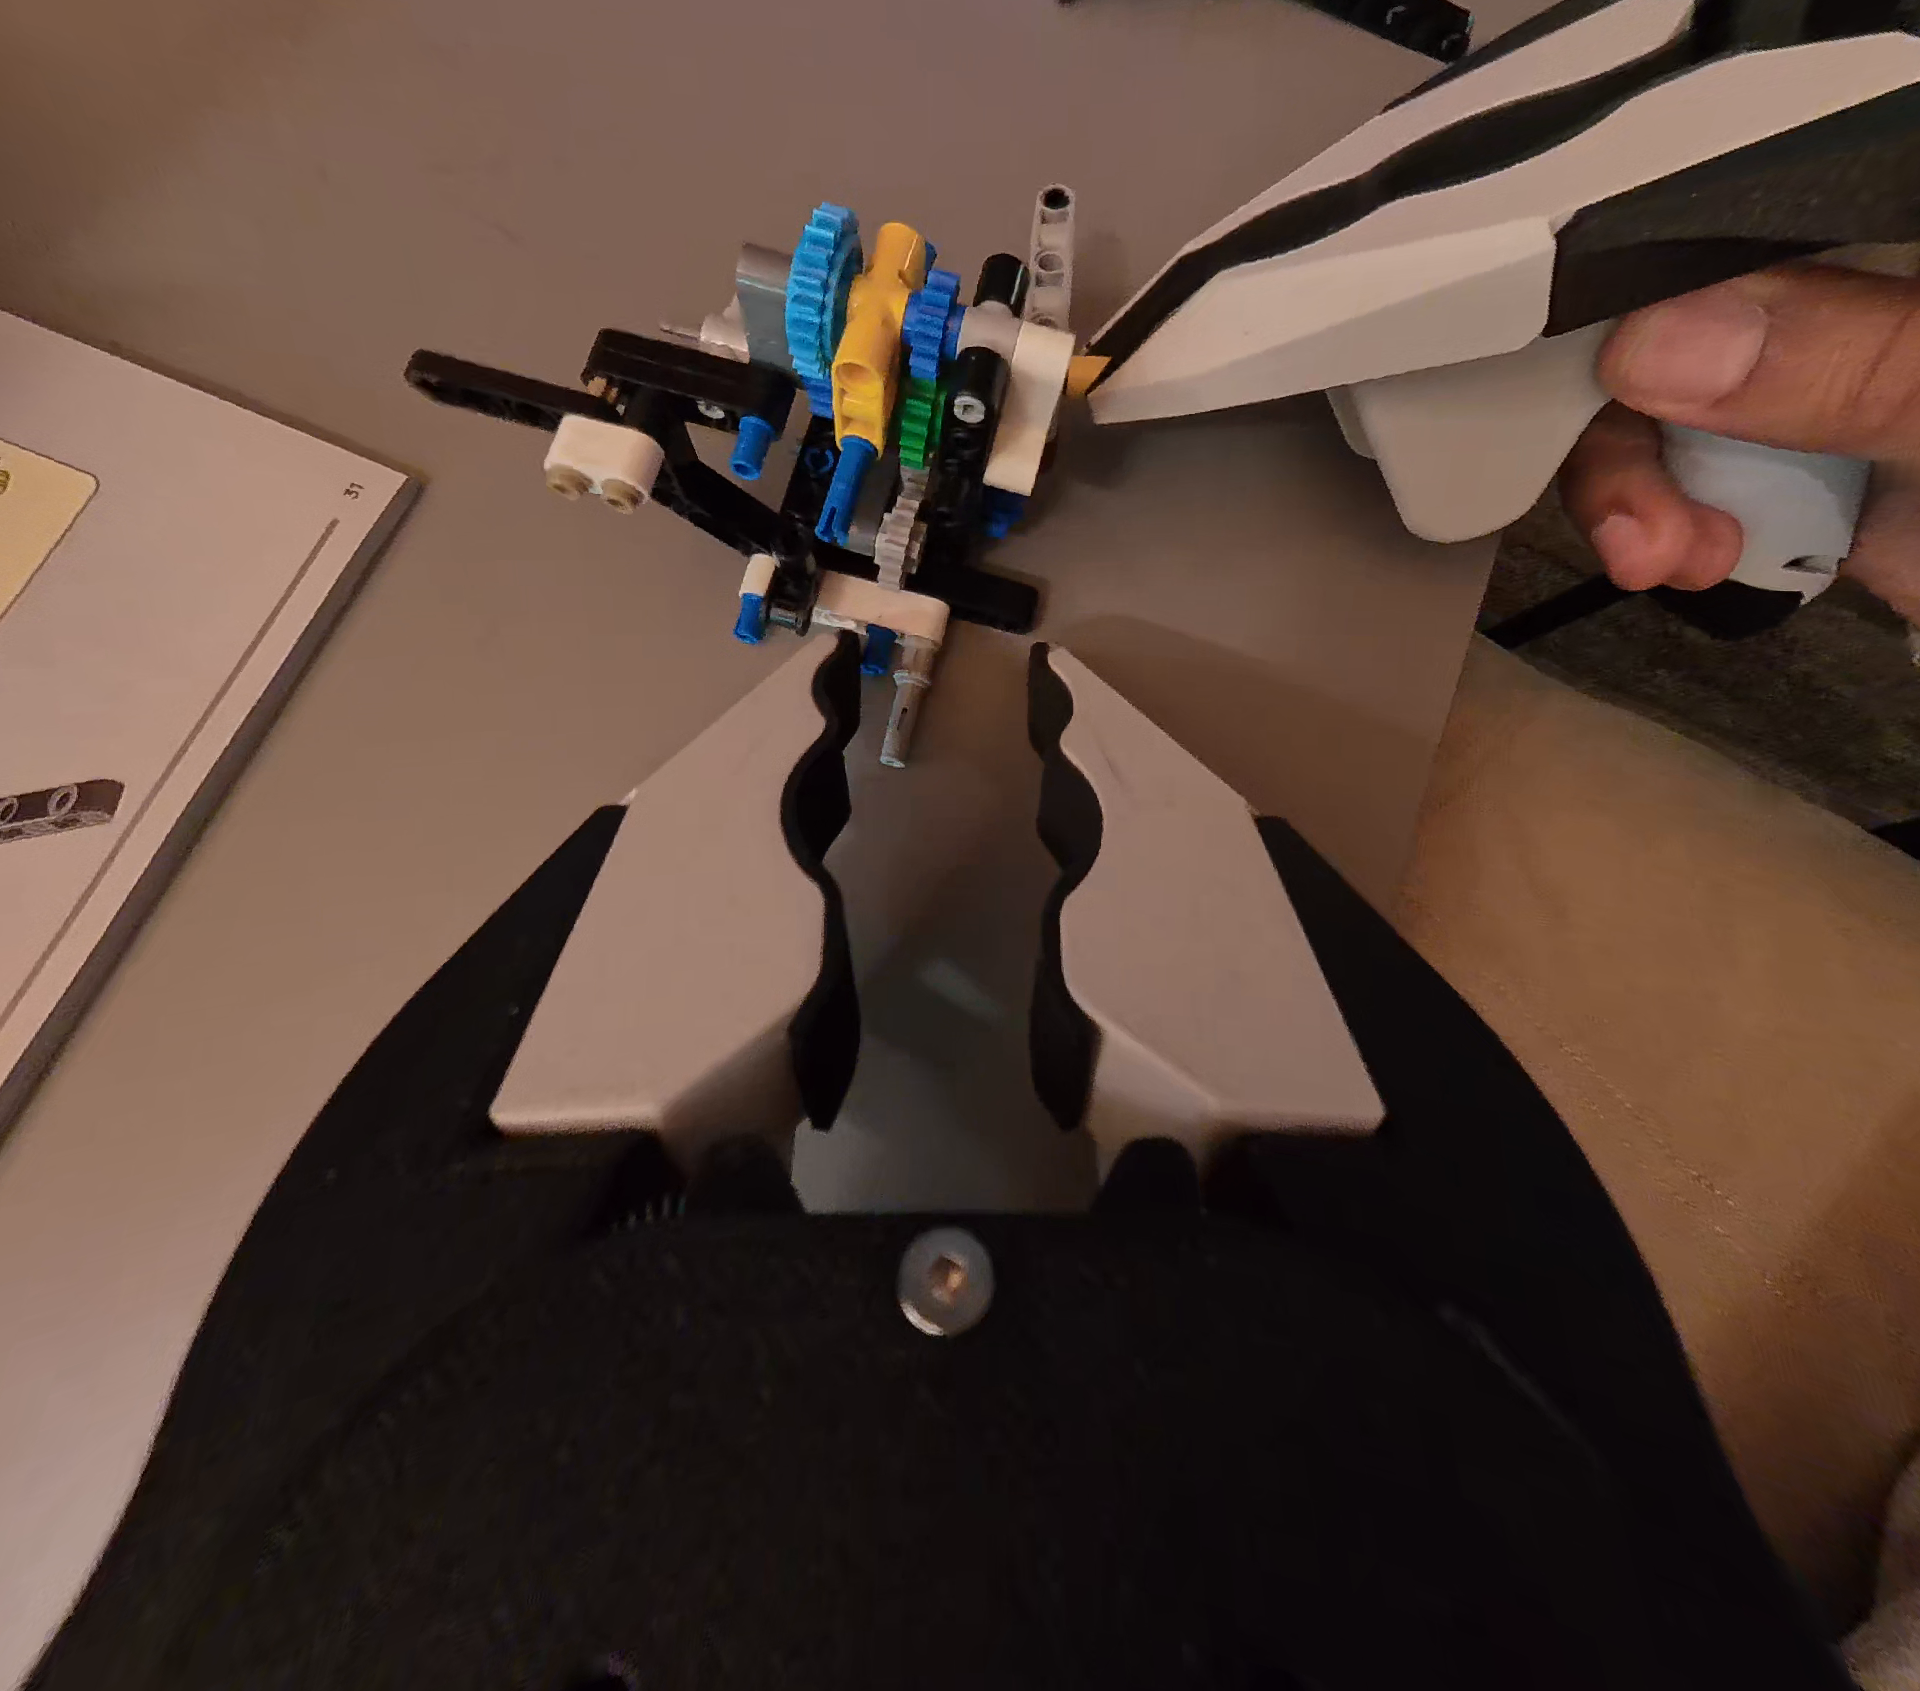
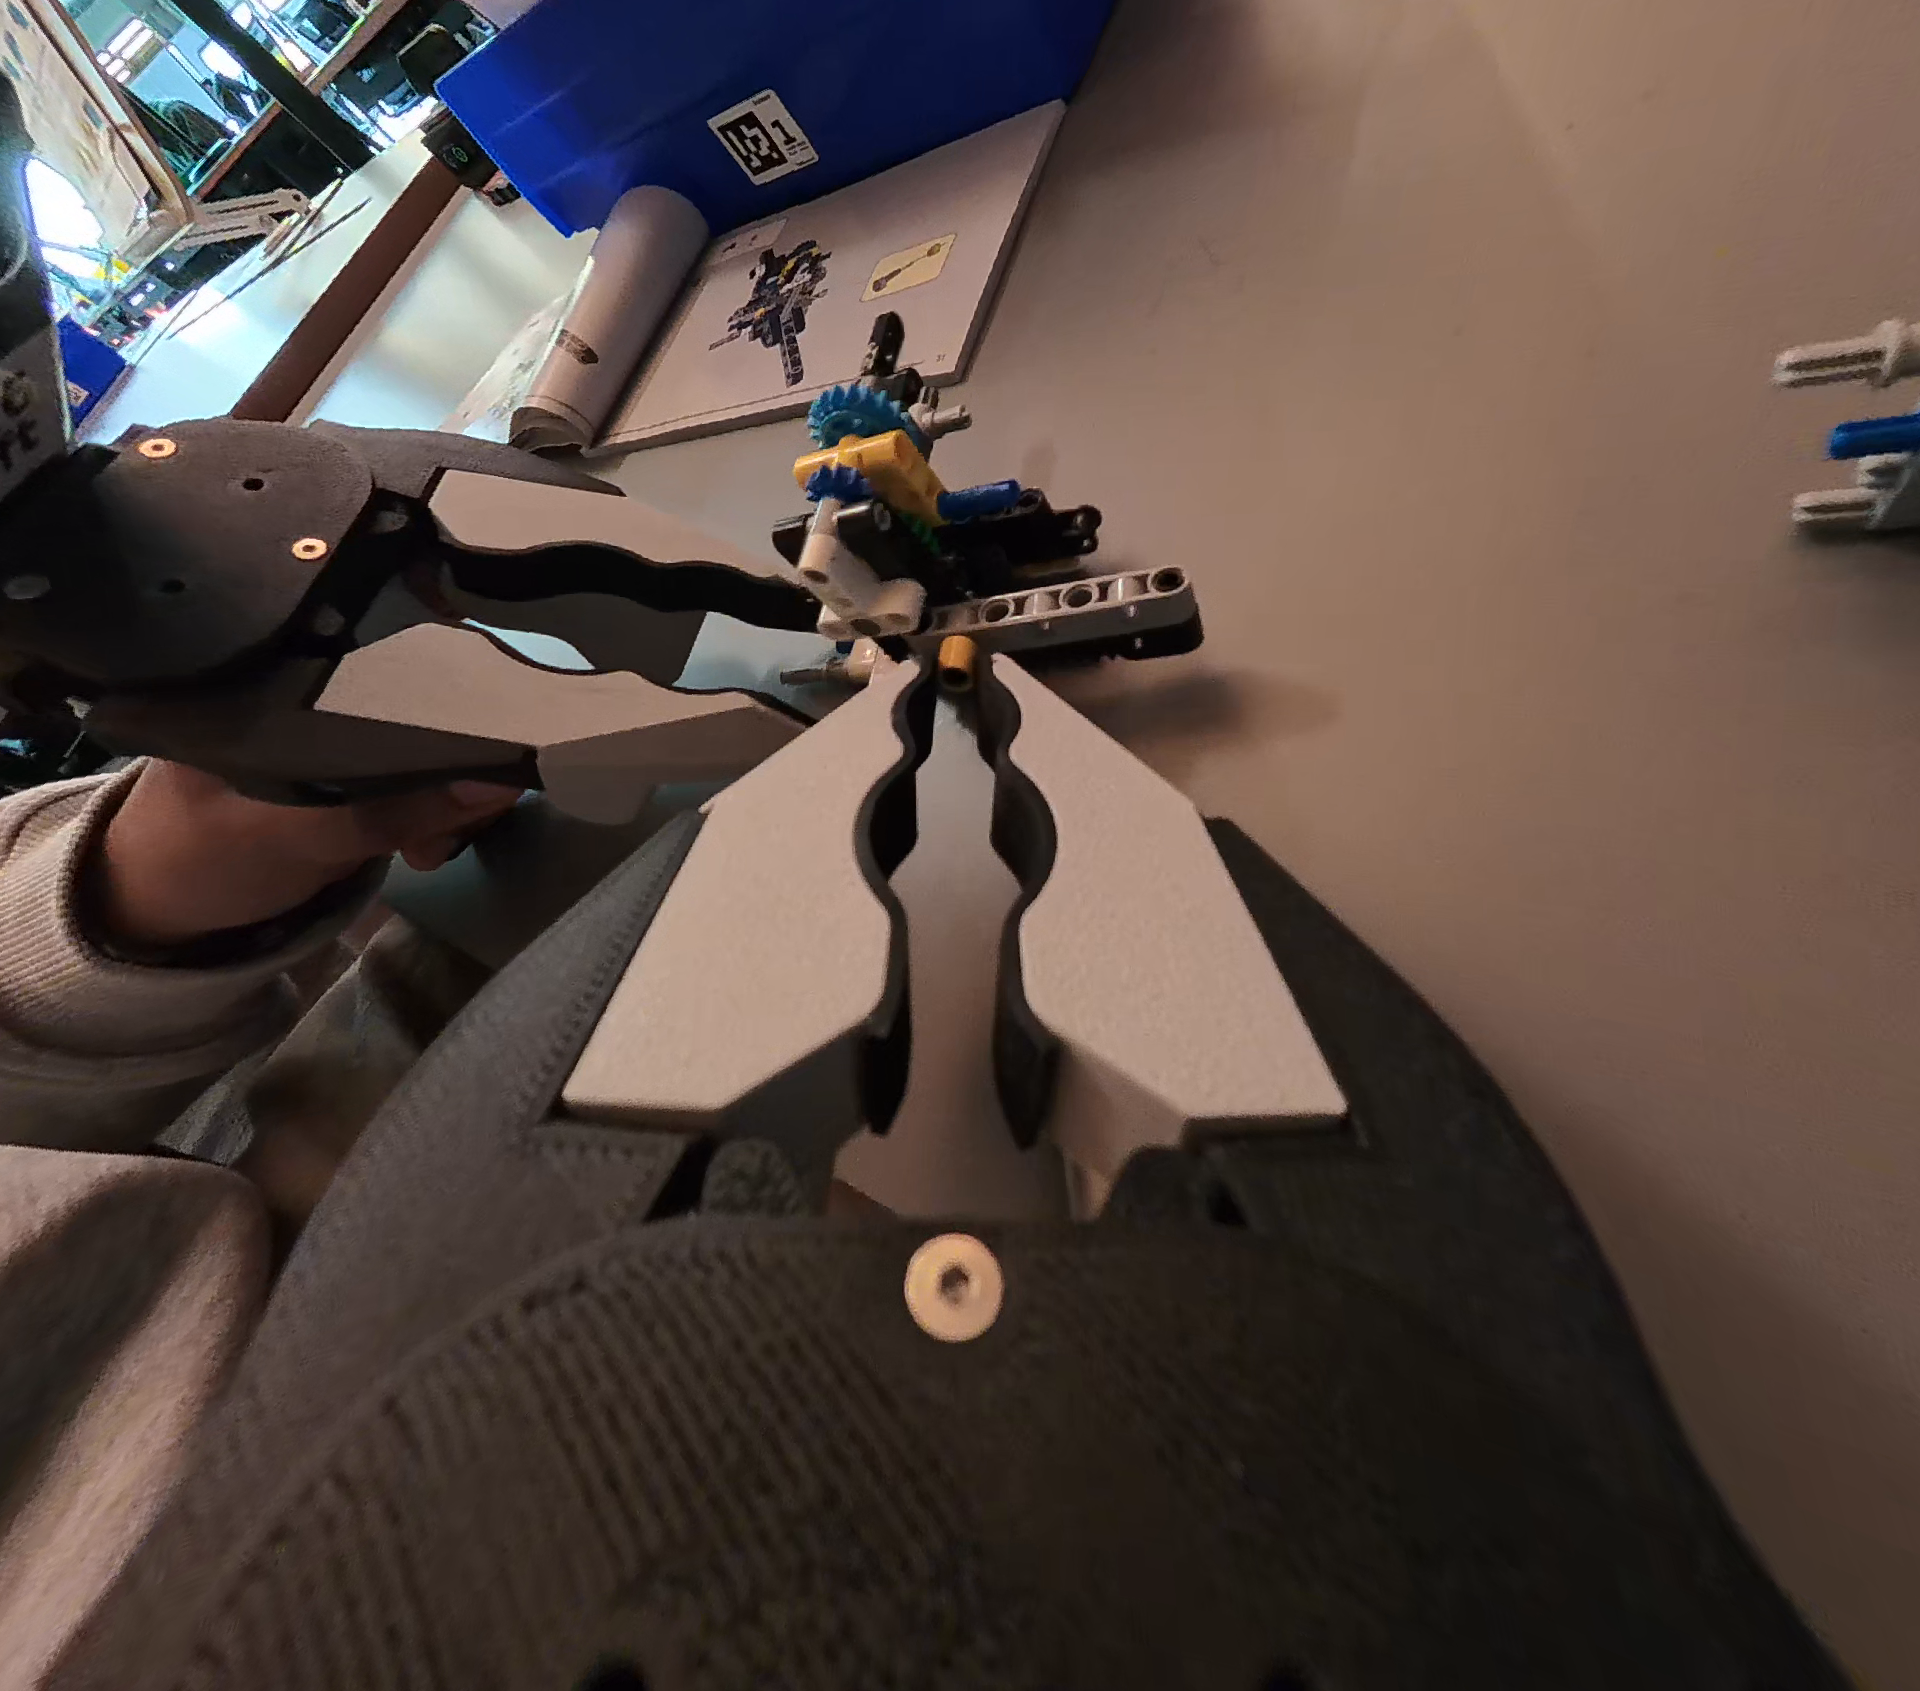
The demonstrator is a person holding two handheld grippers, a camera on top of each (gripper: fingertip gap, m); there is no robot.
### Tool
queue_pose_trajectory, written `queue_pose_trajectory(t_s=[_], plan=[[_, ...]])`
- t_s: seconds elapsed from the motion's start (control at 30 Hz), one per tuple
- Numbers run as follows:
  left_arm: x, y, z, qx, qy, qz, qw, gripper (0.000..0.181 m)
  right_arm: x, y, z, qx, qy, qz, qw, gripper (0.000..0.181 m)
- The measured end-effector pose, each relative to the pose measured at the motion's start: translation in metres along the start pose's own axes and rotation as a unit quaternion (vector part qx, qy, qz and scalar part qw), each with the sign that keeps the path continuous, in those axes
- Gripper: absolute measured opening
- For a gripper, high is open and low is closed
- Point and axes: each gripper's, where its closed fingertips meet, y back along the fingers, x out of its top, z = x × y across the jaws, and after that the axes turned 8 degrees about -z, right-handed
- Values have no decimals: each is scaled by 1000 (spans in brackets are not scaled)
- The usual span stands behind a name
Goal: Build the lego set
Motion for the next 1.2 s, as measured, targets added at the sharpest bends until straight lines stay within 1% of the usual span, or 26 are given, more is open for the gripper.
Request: queue_pose_trajectory(t_s=[0.03,0.4,0.53,0.67,0.77,0.83,1.03,1.2], plan=[[1,0,1,-4,-2,2,1000,30,0,0,0,-1,-1,2,1000,6],[0,-2,4,-7,-11,-4,1000,28,0,1,0,-9,-8,10,1000,6],[0,-2,5,-16,-7,-7,1000,28,0,0,-2,6,-20,12,1000,5],[-1,-2,5,-17,-6,-8,1000,27,-2,0,-5,10,-13,5,1000,6],[-1,-2,5,-17,-6,-8,1000,27,-5,-1,-11,30,-10,-2,1000,6],[-1,-2,5,-17,-6,-8,1000,27,-7,-2,-14,35,-4,-7,999,6],[-1,-2,5,-18,-4,-8,1000,26,-10,-5,-16,15,37,-20,999,6],[-1,-2,5,-20,-2,-8,1000,25,-8,-4,-21,5,68,-13,998,6]])
